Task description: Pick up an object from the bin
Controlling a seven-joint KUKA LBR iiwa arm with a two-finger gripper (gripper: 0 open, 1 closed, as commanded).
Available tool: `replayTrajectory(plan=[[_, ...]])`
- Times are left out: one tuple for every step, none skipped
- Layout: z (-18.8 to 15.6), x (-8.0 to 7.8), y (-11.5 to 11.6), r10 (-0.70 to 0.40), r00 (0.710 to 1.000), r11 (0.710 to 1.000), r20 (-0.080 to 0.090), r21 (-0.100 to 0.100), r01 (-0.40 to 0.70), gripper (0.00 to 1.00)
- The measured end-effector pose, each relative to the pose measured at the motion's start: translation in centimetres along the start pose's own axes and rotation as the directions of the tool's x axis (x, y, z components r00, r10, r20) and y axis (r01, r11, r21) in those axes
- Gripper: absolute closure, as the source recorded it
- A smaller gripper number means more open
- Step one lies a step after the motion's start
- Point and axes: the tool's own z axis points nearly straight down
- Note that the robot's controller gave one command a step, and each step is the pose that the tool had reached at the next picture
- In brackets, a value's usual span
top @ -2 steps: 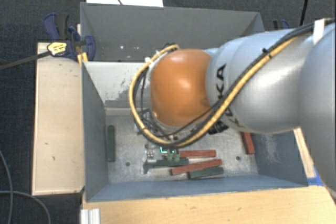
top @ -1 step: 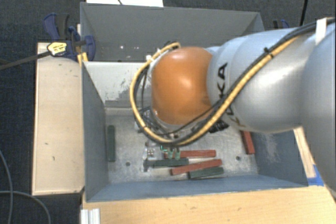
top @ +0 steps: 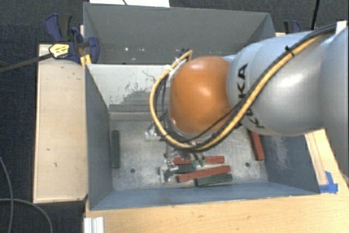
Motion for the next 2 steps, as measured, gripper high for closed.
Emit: replayTrajectory(plan=[[2.5, -0.6, -4.1, -0.060, 0.998, 0.998, -0.005, 0.002, 0.060, 0.00], [7.8, 0.8, -5.5, -0.236, 0.972, 0.972, -0.001, 0.001, 0.236, 1.00]])
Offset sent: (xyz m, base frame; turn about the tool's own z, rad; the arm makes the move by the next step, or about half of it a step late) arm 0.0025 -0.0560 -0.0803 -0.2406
